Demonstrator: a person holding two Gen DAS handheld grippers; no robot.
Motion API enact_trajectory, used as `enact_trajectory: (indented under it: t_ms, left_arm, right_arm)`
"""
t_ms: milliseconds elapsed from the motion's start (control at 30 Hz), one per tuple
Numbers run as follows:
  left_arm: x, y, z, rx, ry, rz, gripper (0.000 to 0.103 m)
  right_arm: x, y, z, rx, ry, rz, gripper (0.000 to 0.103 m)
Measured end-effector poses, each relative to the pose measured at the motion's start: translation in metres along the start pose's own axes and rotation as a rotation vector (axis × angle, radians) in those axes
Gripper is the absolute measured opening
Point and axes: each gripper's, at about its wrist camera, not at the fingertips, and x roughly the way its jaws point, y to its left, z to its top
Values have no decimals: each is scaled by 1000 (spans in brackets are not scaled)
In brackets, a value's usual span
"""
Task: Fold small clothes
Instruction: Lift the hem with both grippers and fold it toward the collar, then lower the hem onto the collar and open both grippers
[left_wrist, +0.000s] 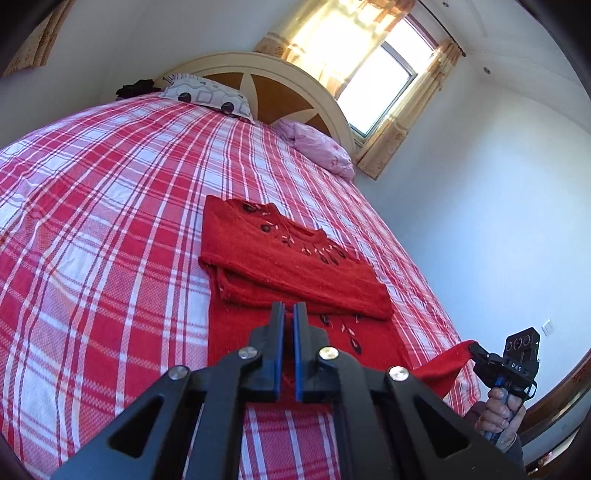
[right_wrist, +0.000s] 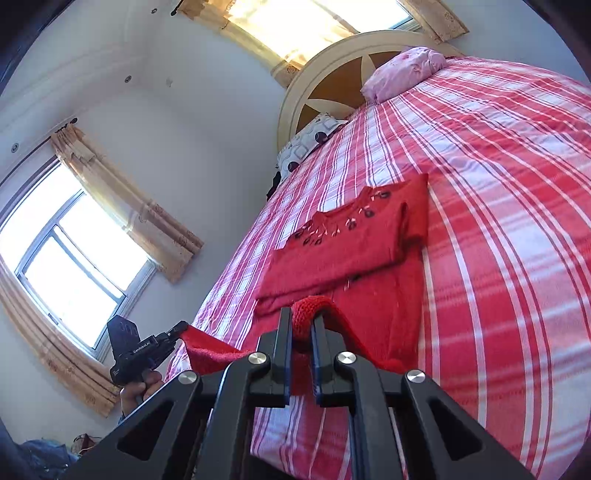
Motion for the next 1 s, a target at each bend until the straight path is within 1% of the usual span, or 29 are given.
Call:
enact_trajectory:
  t_ms: [67,200,400,533,833,1000]
  left_arm:
    - [8,2,9,-15,4,-10,4]
    - [25,2,26,-13,-5,-4,4]
    - [53,7,54,-37,-3,-11,4]
    - [71,7,72,-27,-5,-6,4]
    - [115,18,119,-33,-17,31,4]
    - [148,24,140,-34,3,56,4]
  right_arm:
    - [8,0,10,-4,5,-7,8]
    - [23,-1,29,-10,6,-20,8]
    - [44,-8,61,-12,-1,-42,8]
    - [61,-12,83,-23,2,-55,7]
    - [110,-24,142,-34,4,-81,7]
    - [138,-37,167,-37,17,-115,7]
